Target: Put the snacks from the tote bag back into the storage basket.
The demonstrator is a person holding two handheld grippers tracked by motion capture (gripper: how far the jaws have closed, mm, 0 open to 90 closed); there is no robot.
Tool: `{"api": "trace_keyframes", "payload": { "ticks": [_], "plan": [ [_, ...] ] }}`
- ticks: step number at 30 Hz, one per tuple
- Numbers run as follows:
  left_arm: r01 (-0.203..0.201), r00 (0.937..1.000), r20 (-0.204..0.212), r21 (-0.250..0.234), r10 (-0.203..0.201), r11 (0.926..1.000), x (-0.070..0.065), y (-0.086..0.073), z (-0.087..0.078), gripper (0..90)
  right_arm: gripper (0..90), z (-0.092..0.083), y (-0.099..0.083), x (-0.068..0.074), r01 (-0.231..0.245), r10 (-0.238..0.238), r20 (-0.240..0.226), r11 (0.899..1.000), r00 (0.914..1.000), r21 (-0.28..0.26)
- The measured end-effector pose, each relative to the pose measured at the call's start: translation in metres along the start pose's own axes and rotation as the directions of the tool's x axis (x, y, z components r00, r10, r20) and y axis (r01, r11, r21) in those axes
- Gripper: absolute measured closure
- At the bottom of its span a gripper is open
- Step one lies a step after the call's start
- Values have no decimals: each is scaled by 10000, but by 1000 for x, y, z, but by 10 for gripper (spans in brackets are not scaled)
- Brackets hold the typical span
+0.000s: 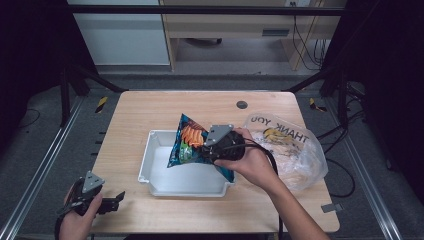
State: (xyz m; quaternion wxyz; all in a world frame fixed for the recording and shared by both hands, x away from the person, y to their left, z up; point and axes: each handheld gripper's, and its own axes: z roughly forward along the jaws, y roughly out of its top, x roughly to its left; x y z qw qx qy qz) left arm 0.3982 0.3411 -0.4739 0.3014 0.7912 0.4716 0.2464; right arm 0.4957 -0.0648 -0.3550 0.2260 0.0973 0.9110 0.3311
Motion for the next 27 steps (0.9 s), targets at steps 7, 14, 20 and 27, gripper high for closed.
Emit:
{"api": "trace_keyframes", "payload": {
  "ticks": [7, 14, 20, 27],
  "plan": [
    [-36, 10000, 23, 22, 36, 10000, -1, 0, 1, 31, 418, 6, 0, 2, 55, -54, -122, 10000, 9999, 78],
    [-44, 10000, 33, 24, 44, 10000, -1, 0, 1, 31, 419, 12, 0, 5, 42, -39, -242, 9999, 9997, 135],
    [-86, 9999, 56, 60, 86, 9999, -1, 1, 1, 31, 419, 16, 1, 7, 119, -114, -320, 9998, 9994, 150],
    [-59, 10000, 46, 24, 58, 10000, -1, 1, 1, 31, 419, 21, 4, 12, 237, -227, -467, 9995, 9987, 202]
  ]
}}
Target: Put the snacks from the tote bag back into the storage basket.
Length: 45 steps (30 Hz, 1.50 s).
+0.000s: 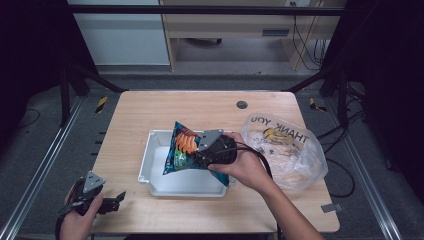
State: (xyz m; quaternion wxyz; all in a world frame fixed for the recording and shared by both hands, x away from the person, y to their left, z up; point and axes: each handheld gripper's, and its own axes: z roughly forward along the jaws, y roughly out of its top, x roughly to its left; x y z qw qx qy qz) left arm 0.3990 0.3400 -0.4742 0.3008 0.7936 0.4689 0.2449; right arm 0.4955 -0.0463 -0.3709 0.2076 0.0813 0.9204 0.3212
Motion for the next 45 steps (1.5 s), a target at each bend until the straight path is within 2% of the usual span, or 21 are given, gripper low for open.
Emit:
{"api": "trace_keyframes", "payload": {
  "ticks": [22, 45],
  "plan": [
    [-15, 10000, 5, -22, 15, 10000, 0, 0, 0, 31, 419, 24, 3, 16, 459, -439, -447, 9980, 9980, 445],
    [44, 10000, 14, -155, -44, 9999, 0, 0, -2, 31, 418, 46, 2, 16, 593, -552, -591, 9957, 9967, 710]
  ]
}}
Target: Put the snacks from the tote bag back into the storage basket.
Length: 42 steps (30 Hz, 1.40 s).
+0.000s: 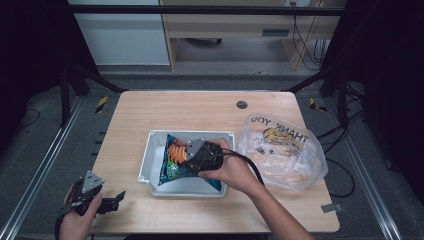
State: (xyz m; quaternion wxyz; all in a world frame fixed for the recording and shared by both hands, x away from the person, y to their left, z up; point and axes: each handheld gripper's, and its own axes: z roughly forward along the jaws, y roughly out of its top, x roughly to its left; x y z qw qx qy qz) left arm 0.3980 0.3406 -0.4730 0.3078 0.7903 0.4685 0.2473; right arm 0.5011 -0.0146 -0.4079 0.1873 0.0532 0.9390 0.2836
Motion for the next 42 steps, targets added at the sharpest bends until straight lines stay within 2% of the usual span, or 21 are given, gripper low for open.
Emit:
{"api": "trace_keyframes", "payload": {
  "ticks": [10, 20, 33, 42],
  "plan": [
    [1, 10000, 2, -3, -1, 10000, 0, 0, 0, 31, 418, 11, -1, 1, -4, 6, -127, 9998, 9999, 206],
    [7, 10000, 29, 0, -7, 10000, 1, 0, 0, 31, 417, 15, -2, 0, -1, 11, -202, 9988, 9998, 497],
    [-9, 10000, 54, 57, 9, 10000, 0, 0, 1, 31, 417, 20, -5, -2, -65, 81, -300, 9986, 9995, 520],
    [-6, 10000, 59, 99, 5, 10000, 2, 0, 0, 30, 415, 24, -5, -3, -89, 115, -326, 9969, 9994, 778]
  ]
}}
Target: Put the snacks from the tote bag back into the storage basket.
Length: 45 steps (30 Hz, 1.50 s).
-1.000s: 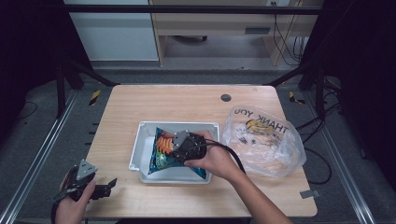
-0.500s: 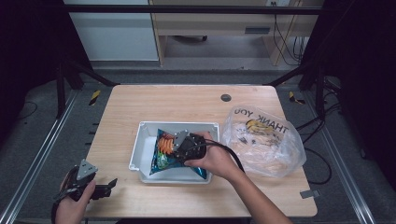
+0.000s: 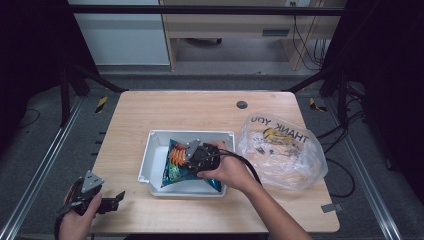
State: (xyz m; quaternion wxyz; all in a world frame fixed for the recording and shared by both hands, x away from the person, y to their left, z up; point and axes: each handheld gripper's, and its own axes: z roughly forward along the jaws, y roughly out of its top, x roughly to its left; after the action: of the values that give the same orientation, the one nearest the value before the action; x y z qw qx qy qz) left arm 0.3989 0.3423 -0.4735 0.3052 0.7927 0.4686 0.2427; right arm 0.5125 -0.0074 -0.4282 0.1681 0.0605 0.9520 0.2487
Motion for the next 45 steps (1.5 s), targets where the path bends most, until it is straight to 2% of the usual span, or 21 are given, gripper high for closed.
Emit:
{"api": "trace_keyframes", "payload": {
  "ticks": [19, 22, 27, 34, 37, 39, 41, 45],
  "plan": [
    [-20, 10000, 25, 14, 20, 10000, 0, 0, 0, 30, 400, 2, 0, -2, -171, 171, -76, 9998, 9998, 32],
    [38, 10000, -1, -23, -38, 10000, 1, 0, 0, 30, 392, 3, 0, -3, -359, 358, -116, 9993, 9993, -73],
    [76, 10000, -23, -15, -76, 10000, 1, 0, 0, 30, 378, 4, 0, -3, -362, 360, -115, 9992, 9993, -165],
    [41, 10000, -8, -7, -41, 10000, 1, 0, 0, 30, 300, 5, 0, -3, -602, 603, 43, 9981, 9982, -103],
    [39, 10000, -17, -1, -39, 10000, 1, 0, 0, 30, 221, 6, 0, -3, -792, 792, -4, 9968, 9969, -141],
    [44, 10000, -18, -3, -44, 10000, 1, 0, 0, 30, 205, 6, 0, -3, -720, 720, -3, 9973, 9974, -156],
    [6, 10000, -9, 30, -6, 10000, 1, 0, 0, 30, 165, 6, 1, -3, -885, 888, 86, 9956, 9960, -318],
    [38, 10000, -18, 5, -38, 10000, 1, 0, 0, 30, 140, 3, 3, -3, -948, 957, 182, 9946, 9952, -428]
  ]
}}
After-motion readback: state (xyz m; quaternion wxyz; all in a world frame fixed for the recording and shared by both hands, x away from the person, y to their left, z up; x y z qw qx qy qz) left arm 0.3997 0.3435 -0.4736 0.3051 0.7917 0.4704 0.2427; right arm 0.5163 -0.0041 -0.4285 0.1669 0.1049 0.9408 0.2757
